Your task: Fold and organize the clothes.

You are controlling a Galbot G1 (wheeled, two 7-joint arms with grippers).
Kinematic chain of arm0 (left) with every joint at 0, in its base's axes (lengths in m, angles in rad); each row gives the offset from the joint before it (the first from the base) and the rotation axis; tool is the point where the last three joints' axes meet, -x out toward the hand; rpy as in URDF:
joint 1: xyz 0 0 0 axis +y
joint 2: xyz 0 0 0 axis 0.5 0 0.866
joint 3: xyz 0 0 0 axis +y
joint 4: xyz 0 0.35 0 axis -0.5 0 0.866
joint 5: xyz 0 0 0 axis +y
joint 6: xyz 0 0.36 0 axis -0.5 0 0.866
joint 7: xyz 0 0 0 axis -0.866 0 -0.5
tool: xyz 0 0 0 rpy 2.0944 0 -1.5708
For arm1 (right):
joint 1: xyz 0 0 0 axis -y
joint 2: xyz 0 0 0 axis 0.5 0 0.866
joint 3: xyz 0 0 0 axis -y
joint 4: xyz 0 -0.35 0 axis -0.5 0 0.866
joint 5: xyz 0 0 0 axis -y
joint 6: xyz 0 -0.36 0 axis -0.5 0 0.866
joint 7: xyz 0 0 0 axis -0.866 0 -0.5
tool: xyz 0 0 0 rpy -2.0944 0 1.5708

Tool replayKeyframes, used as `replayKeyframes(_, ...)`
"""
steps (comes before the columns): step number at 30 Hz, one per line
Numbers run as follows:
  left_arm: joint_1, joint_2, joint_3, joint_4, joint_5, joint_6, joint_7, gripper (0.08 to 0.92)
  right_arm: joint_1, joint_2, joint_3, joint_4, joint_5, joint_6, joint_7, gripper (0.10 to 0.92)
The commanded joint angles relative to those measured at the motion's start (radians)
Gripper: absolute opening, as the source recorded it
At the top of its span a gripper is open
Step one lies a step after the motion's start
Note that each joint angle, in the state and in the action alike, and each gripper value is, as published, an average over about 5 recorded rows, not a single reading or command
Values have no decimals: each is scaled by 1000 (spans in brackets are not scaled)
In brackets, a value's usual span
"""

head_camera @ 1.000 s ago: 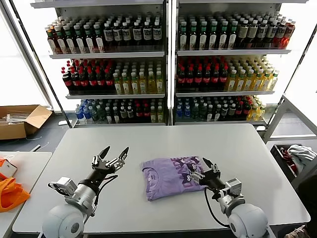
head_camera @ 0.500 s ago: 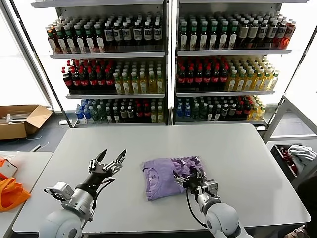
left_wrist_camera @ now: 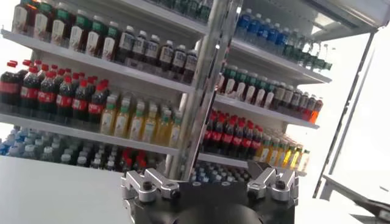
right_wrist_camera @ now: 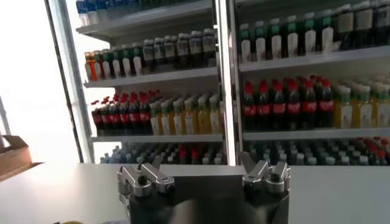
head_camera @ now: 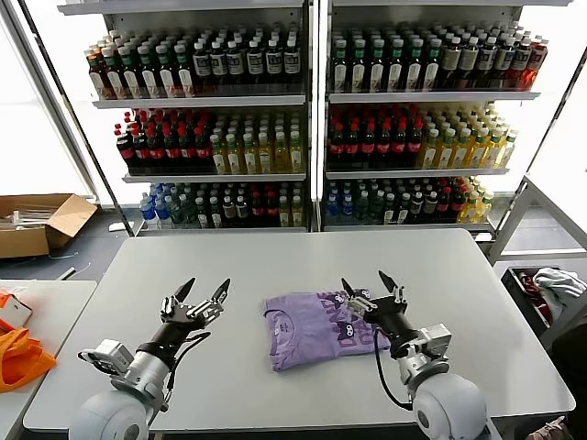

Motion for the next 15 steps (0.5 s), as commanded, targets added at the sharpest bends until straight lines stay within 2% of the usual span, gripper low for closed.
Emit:
replayKeyframes(1,70,-24,-114,-41,26,42,43,823,-311,22,436,130,-59,193,-178,823)
replayKeyframes(15,131,-115,-301,-82,59,64,130,823,-407,73,604,82,-7,271,-212,823)
